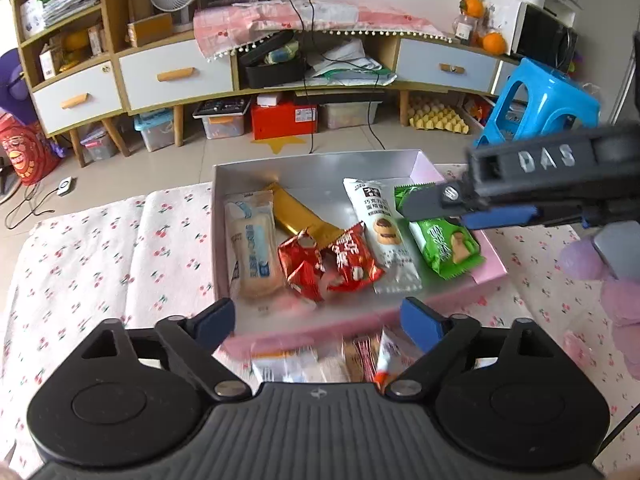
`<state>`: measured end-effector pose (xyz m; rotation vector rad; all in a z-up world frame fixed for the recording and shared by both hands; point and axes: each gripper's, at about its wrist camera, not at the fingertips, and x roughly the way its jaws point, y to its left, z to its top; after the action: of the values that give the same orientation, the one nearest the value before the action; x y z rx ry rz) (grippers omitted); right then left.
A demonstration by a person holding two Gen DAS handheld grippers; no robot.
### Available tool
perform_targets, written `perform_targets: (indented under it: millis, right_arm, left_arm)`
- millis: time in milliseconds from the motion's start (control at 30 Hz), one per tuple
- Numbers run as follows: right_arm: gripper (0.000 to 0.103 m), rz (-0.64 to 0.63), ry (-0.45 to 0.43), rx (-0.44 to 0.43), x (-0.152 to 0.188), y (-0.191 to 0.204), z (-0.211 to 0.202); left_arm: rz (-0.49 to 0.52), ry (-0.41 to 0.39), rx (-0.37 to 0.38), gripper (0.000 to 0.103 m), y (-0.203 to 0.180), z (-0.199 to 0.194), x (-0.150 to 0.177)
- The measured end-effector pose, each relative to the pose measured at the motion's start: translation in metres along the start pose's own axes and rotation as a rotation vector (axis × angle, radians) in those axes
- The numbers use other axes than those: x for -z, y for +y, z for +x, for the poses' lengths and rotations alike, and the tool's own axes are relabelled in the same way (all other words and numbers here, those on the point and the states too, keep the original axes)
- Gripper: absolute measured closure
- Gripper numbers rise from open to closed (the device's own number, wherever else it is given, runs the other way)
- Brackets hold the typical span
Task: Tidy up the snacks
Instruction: 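Open both grippers over the pink box and move back to the snack pile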
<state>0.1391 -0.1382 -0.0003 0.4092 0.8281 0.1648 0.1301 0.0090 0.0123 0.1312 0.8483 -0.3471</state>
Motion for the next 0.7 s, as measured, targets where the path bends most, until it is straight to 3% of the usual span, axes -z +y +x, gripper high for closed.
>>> perform_targets:
  millis: [67, 133, 300, 567, 700]
  right_arm:
    - [0.023, -0.015, 0.004, 0.023, 0.009, -0.001, -0.011]
    - [0.020, -0.028, 0.000, 0.043, 0.018, -0.003, -0.021]
    - [0.019, -0.062, 0.003, 0.091, 0.037, -0.003, -0.043]
    - [0.017, -0.140, -0.007, 0.170, 0.074, -0.002, -0.066]
    - [0.017, -0.187, 0.007, 0.188, 0.094, -0.006, -0.062]
  left_arm:
    - [-0.014, -0.004, -0.006, 0.007, -0.001, -0.009, 0.005]
    - [-0.032, 0.001, -0.010, 0.006, 0.000, -0.014, 0.008]
    - [-0.068, 0.015, -0.033, 0.001, 0.003, -0.028, 0.019]
    - [-0.183, 0.055, -0.089, 0.001, 0.020, -0.037, 0.043]
    - [-0.177, 0.046, -0.121, 0.001, 0.027, -0.034, 0.057]
